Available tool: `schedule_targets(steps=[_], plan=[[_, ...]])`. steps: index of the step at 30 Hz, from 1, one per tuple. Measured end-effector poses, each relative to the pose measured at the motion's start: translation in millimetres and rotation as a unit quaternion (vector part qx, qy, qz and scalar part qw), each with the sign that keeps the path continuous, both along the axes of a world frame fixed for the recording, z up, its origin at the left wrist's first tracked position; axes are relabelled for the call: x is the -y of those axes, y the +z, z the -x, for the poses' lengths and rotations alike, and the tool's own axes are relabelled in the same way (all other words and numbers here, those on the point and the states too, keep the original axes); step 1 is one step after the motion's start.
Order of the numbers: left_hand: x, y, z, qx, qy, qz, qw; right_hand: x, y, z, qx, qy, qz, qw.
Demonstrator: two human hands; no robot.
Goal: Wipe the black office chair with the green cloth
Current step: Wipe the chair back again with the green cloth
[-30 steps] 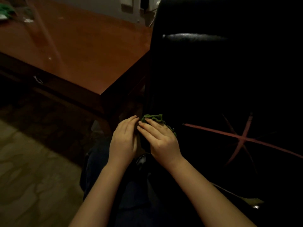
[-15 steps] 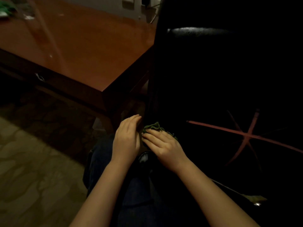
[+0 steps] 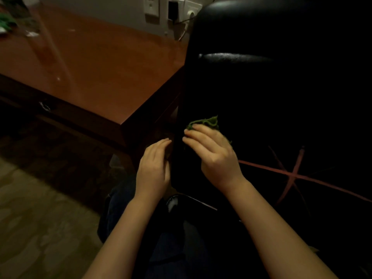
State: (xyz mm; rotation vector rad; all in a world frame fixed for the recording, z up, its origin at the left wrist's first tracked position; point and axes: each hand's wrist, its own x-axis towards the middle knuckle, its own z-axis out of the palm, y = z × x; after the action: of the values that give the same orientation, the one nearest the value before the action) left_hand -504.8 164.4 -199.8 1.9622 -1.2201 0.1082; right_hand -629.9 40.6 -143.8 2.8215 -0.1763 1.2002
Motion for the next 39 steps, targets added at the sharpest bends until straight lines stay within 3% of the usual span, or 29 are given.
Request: schedule_targets(steps=[9, 18, 39], plan=[[14.4, 33.9, -13.7, 0.013, -0.007, 0.074, 0.997, 31.3, 93.3, -18.3, 0.085, -0.086, -0.056, 0.991], [8.4, 17.0, -18.5, -0.005, 0.014, 0.059, 0.998, 11.4, 89.0, -35.1, 0.102, -0.115, -0.112, 0.982], [3.6, 17.6, -0.6, -0.01, 0.024, 0.07, 0.997, -32.0, -20.4, -9.5, -0.079, -0.017, -0.087, 0.993]])
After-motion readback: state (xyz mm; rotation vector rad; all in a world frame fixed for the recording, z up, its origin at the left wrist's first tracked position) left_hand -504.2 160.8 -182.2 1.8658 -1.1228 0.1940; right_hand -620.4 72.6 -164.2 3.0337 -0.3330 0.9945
